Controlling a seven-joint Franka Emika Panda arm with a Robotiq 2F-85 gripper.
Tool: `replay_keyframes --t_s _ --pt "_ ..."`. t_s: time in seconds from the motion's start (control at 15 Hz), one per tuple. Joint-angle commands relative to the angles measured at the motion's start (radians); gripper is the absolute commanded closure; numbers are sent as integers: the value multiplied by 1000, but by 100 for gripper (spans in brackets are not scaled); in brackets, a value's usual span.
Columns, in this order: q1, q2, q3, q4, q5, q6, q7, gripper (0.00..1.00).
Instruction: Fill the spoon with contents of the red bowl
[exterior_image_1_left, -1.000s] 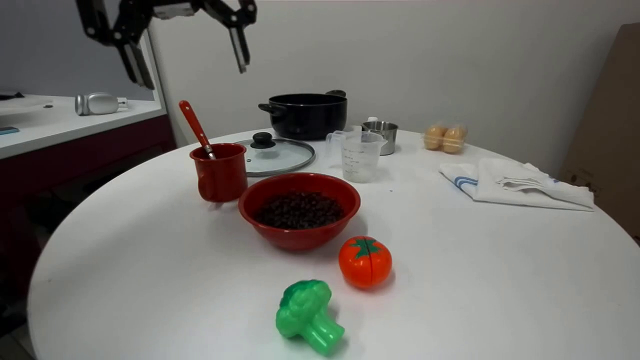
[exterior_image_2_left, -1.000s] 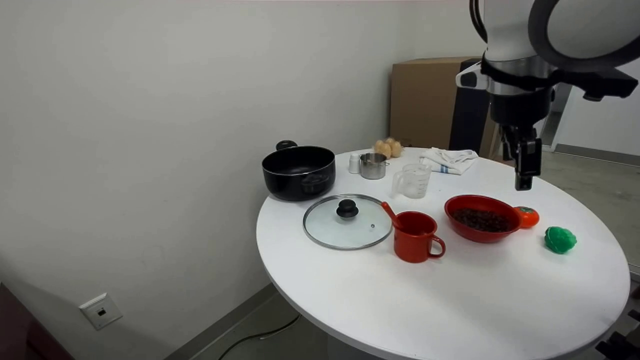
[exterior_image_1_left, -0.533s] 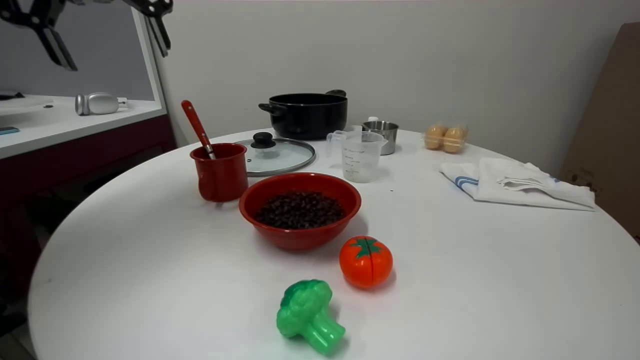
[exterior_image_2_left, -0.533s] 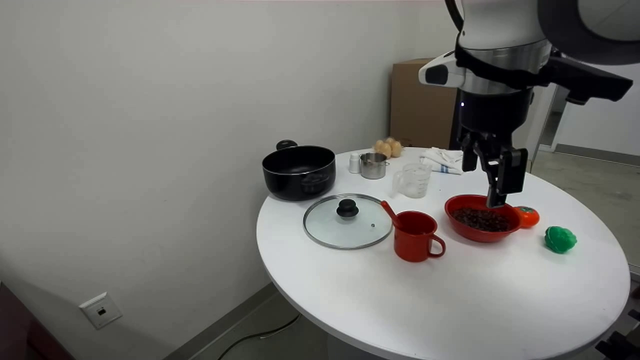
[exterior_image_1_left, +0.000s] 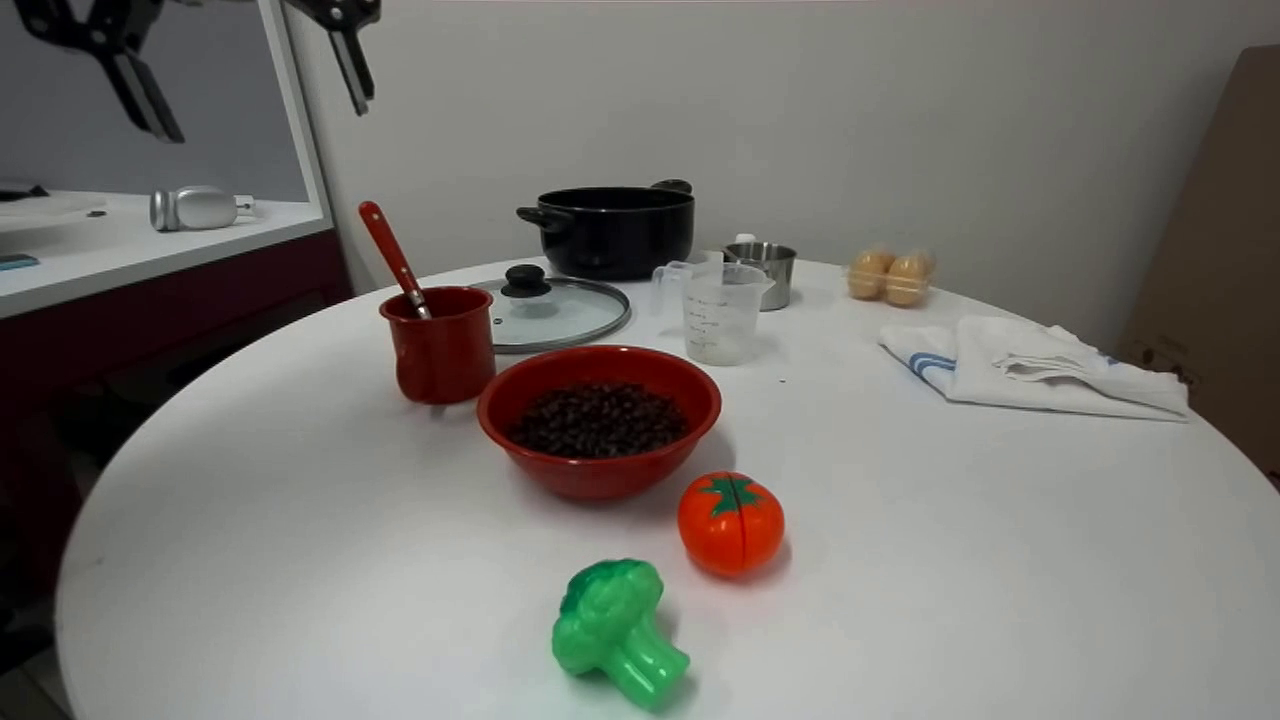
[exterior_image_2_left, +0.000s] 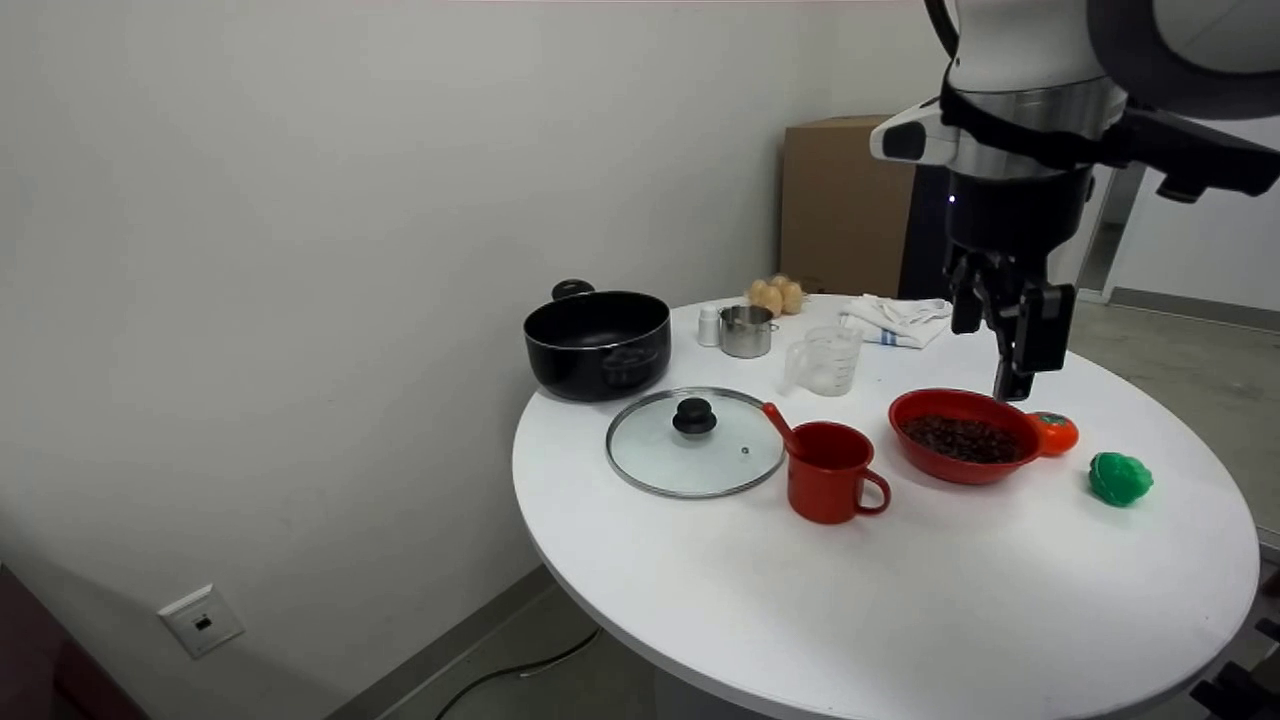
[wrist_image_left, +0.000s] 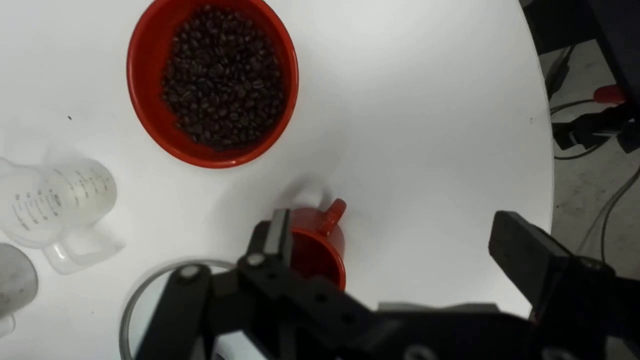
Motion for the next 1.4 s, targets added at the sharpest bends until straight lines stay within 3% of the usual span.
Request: replay_keyframes --t_s 0.0,0.27,0.53,0.93,1.33 --pt "-11 62 -28 85 31 17 -43 0" --pt "4 193 1 227 36 9 -33 0" --pt "3 336 57 326 -33 -24 23 0" --pt "21 456 112 346 -90 -20 47 0" --pt "28 449 168 363 -38 46 -9 0"
